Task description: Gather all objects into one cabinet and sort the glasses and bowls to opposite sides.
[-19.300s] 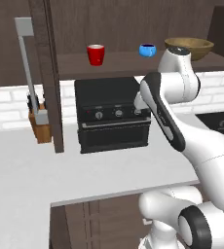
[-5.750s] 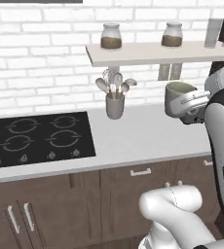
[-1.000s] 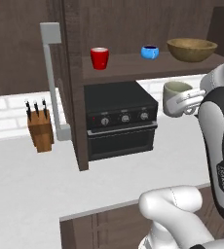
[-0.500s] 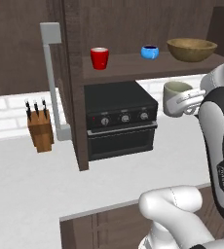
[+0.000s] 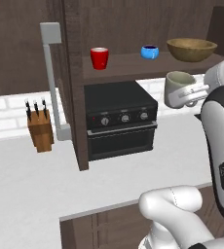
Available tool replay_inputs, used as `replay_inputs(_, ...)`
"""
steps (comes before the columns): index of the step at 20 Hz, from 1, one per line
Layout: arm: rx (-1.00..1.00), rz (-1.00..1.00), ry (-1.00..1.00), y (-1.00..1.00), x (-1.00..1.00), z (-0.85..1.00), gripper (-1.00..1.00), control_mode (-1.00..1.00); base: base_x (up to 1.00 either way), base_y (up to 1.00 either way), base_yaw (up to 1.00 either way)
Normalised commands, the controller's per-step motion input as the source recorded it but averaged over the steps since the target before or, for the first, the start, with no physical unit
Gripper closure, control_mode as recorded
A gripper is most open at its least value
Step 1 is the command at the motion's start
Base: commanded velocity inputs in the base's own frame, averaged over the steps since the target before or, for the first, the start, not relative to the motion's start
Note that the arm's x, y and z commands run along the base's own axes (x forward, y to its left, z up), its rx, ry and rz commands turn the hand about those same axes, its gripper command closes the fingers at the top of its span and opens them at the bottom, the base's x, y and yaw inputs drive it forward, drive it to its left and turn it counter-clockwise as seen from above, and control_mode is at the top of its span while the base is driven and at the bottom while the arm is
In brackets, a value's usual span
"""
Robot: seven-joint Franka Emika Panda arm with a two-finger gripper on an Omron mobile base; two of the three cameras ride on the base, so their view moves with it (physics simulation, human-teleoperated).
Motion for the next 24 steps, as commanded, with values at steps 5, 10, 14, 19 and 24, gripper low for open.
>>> replay_inputs(5, 0.0, 0.0, -0.1, 0.0, 0.07, 0.28, 1.0, -1.0, 0.0, 0.0, 0.0)
replay_inputs(10, 0.0, 0.0, -0.06, 0.0, 0.22, 0.4, 1.0, -1.0, 0.0, 0.0, 0.0)
replay_inputs(14, 0.0, 0.0, 0.0, 0.04, 0.45, 0.22, 1.0, -1.0, 0.0, 0.0, 0.0)
replay_inputs(19, 0.0, 0.0, -0.01, 0.14, 0.36, 0.02, 1.0, -1.0, 0.0, 0.0, 0.0)
replay_inputs(24, 0.0, -0.02, -0.09, 0.05, 0.32, 0.0, 1.0, -1.0, 0.0, 0.0, 0.0)
